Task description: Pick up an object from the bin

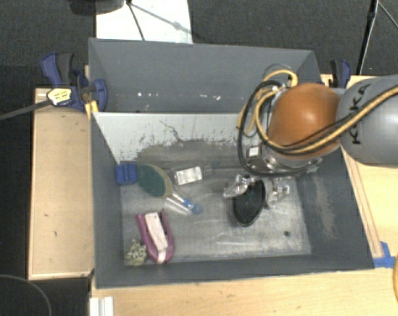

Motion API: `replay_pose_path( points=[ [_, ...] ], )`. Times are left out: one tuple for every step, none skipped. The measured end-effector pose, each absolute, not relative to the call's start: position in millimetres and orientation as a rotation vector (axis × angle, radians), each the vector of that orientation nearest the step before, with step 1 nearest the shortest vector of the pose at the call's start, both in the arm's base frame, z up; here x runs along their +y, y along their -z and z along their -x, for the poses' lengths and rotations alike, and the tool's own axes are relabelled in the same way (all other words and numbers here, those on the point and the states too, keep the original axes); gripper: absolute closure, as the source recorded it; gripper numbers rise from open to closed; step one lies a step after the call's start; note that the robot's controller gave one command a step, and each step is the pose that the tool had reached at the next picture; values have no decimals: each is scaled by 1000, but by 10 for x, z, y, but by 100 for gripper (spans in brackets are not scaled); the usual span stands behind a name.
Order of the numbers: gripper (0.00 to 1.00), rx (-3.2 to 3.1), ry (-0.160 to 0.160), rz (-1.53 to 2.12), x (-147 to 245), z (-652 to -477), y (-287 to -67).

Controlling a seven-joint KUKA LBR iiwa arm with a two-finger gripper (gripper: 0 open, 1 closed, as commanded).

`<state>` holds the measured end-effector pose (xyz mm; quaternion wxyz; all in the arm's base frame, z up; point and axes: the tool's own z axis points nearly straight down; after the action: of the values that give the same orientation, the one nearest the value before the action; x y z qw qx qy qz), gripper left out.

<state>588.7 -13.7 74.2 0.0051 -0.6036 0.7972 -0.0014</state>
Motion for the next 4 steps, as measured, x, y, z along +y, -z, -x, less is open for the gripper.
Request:
replay_pose_path(
  points=[
    [0,2505,1,1885,-128,-5899,-755],
    [100,2507,2,1881,-131,-5904,-761],
    [100,2516,4,1870,-125,-5921,-1244],
    [100,2526,3,1858,-118,-5932,-1561]
  ],
)
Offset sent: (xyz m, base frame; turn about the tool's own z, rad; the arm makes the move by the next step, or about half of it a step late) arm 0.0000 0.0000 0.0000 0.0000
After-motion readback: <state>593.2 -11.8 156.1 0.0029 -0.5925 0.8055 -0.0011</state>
